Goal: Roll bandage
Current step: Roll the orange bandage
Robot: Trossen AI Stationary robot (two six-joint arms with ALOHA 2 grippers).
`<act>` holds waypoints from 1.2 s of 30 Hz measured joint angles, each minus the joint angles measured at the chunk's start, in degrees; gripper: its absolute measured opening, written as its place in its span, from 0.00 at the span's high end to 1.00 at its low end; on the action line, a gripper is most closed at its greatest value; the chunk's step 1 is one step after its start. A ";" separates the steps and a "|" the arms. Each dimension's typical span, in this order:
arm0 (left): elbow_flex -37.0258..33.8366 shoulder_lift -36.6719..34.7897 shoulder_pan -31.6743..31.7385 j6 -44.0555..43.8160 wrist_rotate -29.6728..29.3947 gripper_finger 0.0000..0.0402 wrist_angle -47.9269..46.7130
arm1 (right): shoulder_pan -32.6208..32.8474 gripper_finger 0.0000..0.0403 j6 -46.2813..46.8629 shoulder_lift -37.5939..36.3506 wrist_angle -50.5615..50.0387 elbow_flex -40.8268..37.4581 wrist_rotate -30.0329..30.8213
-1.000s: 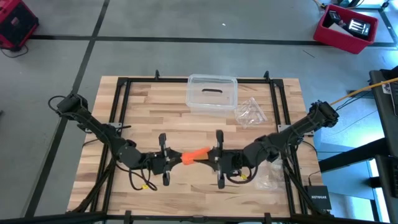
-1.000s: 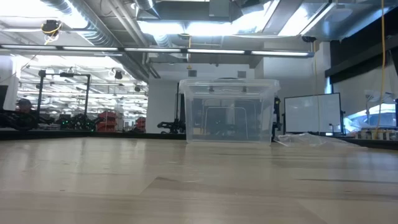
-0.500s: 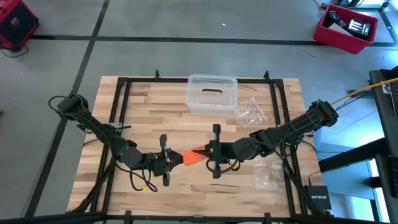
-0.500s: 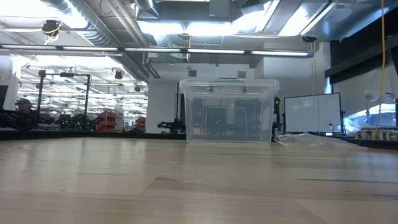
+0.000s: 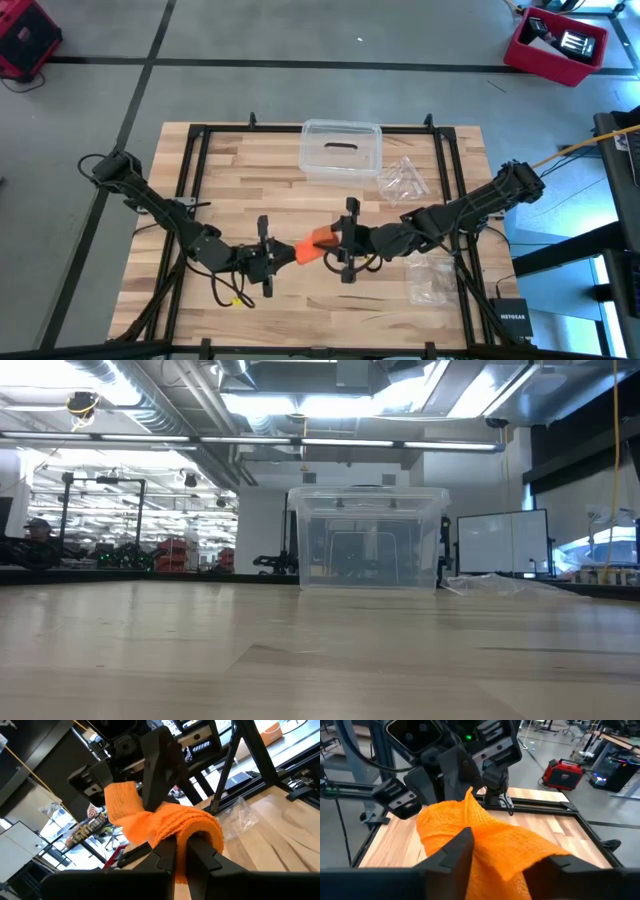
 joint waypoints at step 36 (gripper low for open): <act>0.09 -0.04 -0.63 -0.52 0.59 0.96 0.64 | -0.10 0.31 1.31 -0.76 -3.79 0.39 -10.14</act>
